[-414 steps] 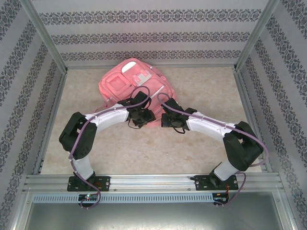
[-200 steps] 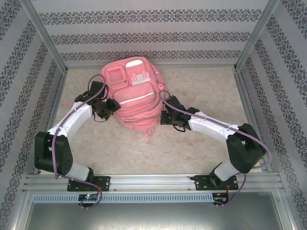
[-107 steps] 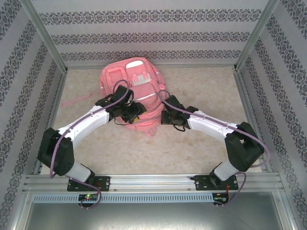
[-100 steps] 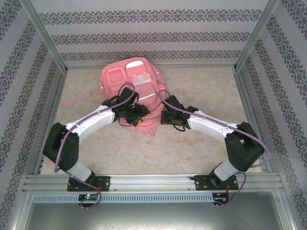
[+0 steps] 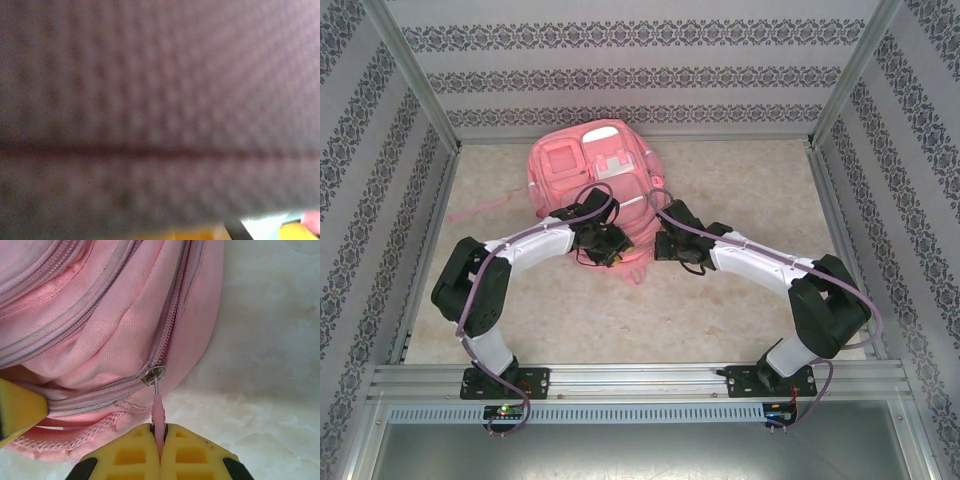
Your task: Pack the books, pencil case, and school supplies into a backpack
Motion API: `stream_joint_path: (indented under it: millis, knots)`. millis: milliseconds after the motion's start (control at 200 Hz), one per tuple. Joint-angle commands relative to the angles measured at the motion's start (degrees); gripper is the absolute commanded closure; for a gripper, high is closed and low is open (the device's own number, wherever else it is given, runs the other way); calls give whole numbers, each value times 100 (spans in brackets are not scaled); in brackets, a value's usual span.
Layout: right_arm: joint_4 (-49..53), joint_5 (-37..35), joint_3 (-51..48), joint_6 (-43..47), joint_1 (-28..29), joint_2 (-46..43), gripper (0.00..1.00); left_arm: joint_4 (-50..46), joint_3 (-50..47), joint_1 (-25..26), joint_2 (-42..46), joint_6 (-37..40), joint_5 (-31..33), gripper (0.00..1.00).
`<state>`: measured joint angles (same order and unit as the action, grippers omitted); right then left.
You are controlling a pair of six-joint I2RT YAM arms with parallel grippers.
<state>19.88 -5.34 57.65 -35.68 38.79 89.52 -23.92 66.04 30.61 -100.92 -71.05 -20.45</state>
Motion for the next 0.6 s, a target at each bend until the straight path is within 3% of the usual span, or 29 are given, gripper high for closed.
stream_joint_path:
  millis: [0, 195, 355, 595]
  knots:
    - [255, -339, -3, -28, 24, -188, 100, -369, 93, -111, 29, 209, 489, 100]
    - [254, -377, -163, 13, -221, -262, 100, -908, -87, -594, 882, 767, 1014, 100]
    - [202, -359, -213, 171, -621, -262, 100, -1270, -480, -1248, 1794, 1149, 1047, 100]
    - [78, -244, 382, 336, -1202, 372, 100, -1320, -697, -1351, 2429, 1477, 796, 100]
